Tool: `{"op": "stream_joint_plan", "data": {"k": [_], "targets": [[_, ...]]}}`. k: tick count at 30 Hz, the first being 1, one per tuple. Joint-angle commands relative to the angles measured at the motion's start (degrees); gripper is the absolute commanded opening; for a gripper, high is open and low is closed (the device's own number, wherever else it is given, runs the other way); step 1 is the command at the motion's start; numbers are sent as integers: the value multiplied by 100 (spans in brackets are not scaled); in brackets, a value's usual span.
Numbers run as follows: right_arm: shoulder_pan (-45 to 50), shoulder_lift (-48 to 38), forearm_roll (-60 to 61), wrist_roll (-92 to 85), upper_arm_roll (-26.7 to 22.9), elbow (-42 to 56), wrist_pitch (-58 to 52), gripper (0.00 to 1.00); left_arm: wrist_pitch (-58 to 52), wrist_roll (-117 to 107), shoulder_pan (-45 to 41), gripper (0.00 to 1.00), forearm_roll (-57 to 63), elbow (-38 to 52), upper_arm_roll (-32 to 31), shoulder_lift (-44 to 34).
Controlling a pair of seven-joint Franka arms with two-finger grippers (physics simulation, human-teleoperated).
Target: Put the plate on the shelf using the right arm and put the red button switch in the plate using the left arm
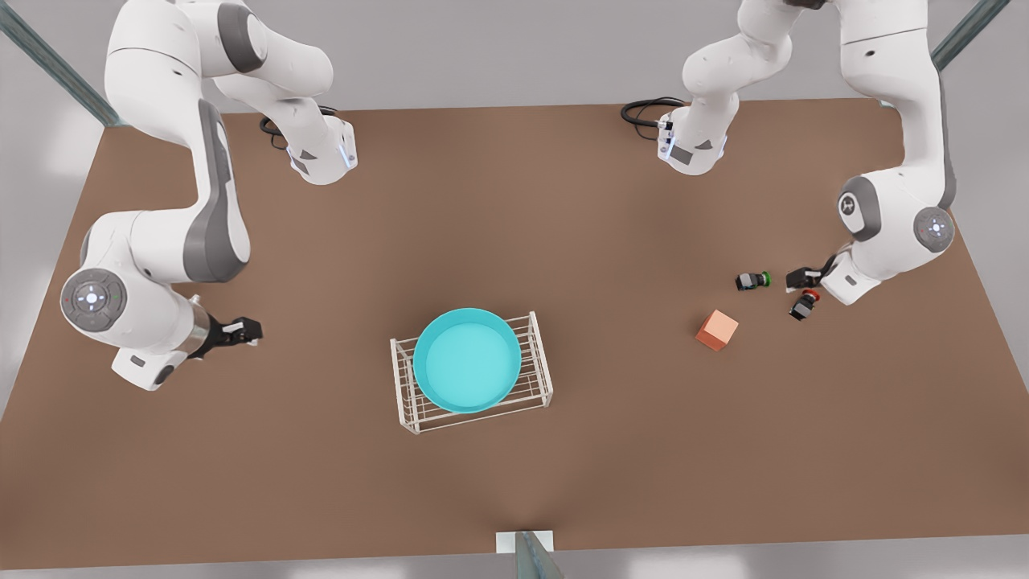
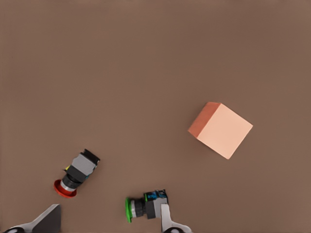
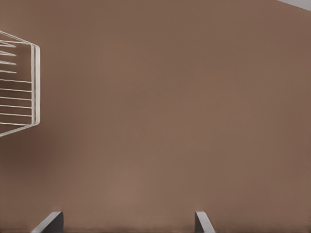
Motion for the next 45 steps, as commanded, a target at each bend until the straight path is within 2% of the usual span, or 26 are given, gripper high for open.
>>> {"op": "stream_joint_plan", "data": {"k": [1,6,8,10,20,25,28,32,35,39,40,42,43,45], "targets": [[-31,-4,4,-254,-4,4,-149,100,1643,4054,260,100,-37,98,0,514],[-66,66,12,-254,-4,13,-140,100,1916,5810,119,100,-64,-192,-61,787],[-66,75,12,-245,-4,13,-140,100,2224,7014,321,100,-266,-192,-44,1050],[-66,172,12,-245,-4,13,-61,100,2224,7297,444,100,-275,-262,-44,1130],[-57,233,30,-228,5,31,-52,100,2901,7324,471,100,-275,-737,-26,1095],[-57,233,39,-236,5,31,-61,100,3533,6462,444,100,-257,-1106,185,945],[-57,233,30,-219,5,39,-52,100,3525,5865,453,100,-248,-1211,185,972],[-48,242,39,-228,5,39,-52,100,3604,5777,462,100,-257,-1202,246,1051],[-57,277,39,-289,5,39,-52,100,4219,5812,471,100,-240,-1202,325,1429],[-48,277,30,-219,5,39,-43,100,4228,5750,471,100,-284,-1211,325,1552],[-40,295,39,-219,5,39,-43,100,4228,5750,471,94,-284,-1211,325,1552],[-48,295,39,-228,5,39,-43,100,4228,5750,471,55,-284,-1211,325,1526],[-48,295,39,-228,5,39,-43,100,4228,5750,462,44,-284,-1211,334,1517],[-48,303,39,-228,5,39,-34,100,4228,5750,462,29,-284,-1202,334,1490]]}}
